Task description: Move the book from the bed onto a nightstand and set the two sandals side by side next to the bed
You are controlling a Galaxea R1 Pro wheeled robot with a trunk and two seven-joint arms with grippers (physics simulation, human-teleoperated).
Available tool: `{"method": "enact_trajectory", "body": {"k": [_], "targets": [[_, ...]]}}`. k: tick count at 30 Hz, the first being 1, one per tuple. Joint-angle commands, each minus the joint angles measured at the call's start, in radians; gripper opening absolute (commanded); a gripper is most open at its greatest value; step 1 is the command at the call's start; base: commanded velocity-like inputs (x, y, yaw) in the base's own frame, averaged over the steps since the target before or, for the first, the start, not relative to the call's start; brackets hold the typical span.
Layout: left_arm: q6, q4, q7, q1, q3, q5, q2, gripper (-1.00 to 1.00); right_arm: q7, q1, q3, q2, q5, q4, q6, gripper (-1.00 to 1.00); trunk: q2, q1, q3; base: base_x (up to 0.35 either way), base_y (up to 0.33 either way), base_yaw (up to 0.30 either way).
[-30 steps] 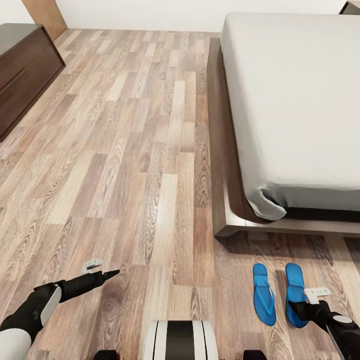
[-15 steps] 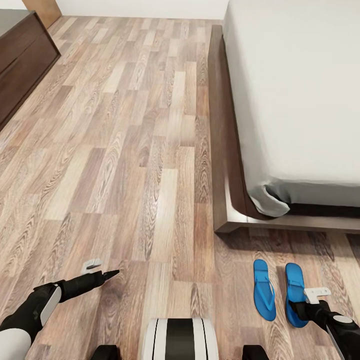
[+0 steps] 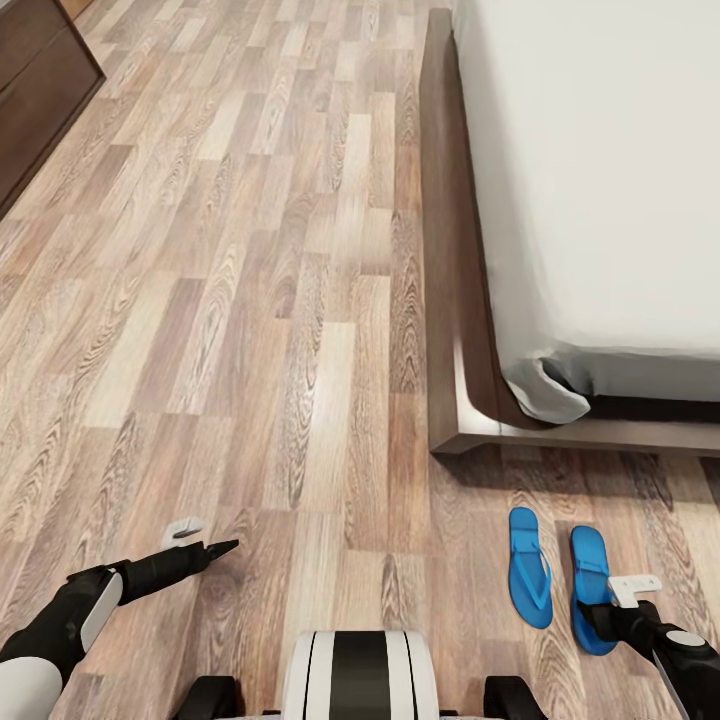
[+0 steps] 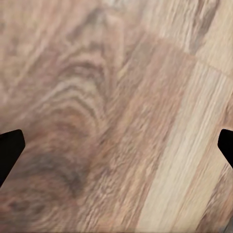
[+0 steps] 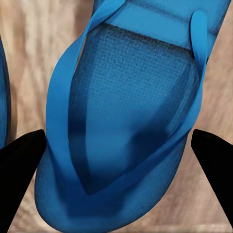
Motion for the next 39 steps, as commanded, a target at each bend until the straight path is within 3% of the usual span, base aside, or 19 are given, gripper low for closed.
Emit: {"method": "enact_trajectory", "body": {"k": [1, 35, 39], "targets": [[0.008, 0.0, -0.002, 0.0, 0.001, 0.006, 0.0, 1.0, 0.009, 0.0, -0.005, 0.001, 0.009, -0.002, 0.004, -1.0, 0.0, 0.0, -0.001, 0.0, 0.0, 0.0], [0.007, 0.0, 0.0, 0.0, 0.003, 0.007, 0.0, 1.0, 0.008, -0.001, -0.003, 0.001, 0.01, -0.004, 0.004, -1.0, 0.0, 0.0, -0.001, 0.088, 0.0, 0.0], [0.008, 0.0, 0.0, 0.0, 0.003, 0.007, 0.0, 1.0, 0.009, 0.0, -0.003, 0.001, 0.01, -0.003, 0.004, -1.0, -0.001, 0.002, -0.016, 0.0, 0.0, 0.0]]}}
